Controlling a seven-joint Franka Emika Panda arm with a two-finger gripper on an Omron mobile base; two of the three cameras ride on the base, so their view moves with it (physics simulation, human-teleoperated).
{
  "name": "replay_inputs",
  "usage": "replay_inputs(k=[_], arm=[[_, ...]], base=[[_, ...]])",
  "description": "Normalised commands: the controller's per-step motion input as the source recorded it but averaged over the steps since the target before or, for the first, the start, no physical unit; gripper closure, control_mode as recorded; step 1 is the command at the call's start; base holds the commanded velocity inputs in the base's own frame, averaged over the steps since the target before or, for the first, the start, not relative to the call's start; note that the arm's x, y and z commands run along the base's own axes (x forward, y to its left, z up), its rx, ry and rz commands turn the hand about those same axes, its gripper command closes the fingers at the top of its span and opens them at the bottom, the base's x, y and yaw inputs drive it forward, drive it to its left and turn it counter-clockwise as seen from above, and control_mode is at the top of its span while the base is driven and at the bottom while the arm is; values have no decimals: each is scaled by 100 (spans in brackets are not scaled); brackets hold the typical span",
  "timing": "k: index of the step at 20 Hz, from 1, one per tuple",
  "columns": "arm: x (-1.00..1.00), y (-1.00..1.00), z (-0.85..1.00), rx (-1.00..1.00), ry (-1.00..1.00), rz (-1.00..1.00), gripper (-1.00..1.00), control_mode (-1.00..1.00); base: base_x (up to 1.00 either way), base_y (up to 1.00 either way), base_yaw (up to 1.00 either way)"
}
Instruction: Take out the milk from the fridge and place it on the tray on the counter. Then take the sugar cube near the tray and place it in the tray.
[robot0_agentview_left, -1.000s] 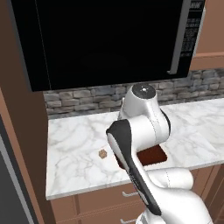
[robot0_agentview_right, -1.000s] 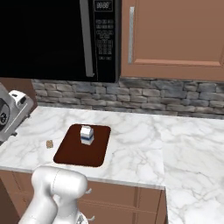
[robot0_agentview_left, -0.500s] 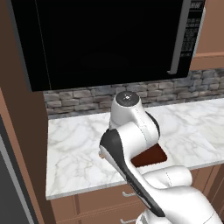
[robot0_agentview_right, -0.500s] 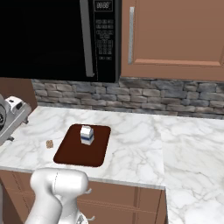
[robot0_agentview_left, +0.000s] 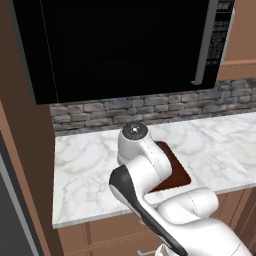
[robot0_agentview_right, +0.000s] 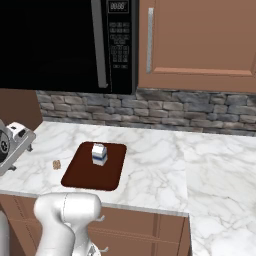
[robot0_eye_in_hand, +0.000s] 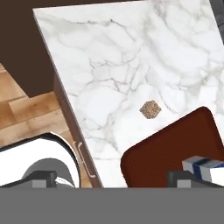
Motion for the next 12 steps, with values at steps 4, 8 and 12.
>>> replay_inputs(k=[4,8,12], arm=[[8,1,-31,0,3,-12,-100,-100],[26,1,-30,0,14,-14,-100,-100],[36,8,-28,0,9,-13,-100,-100]], base=[[0,0,0],[0,0,0],[0,0,0]])
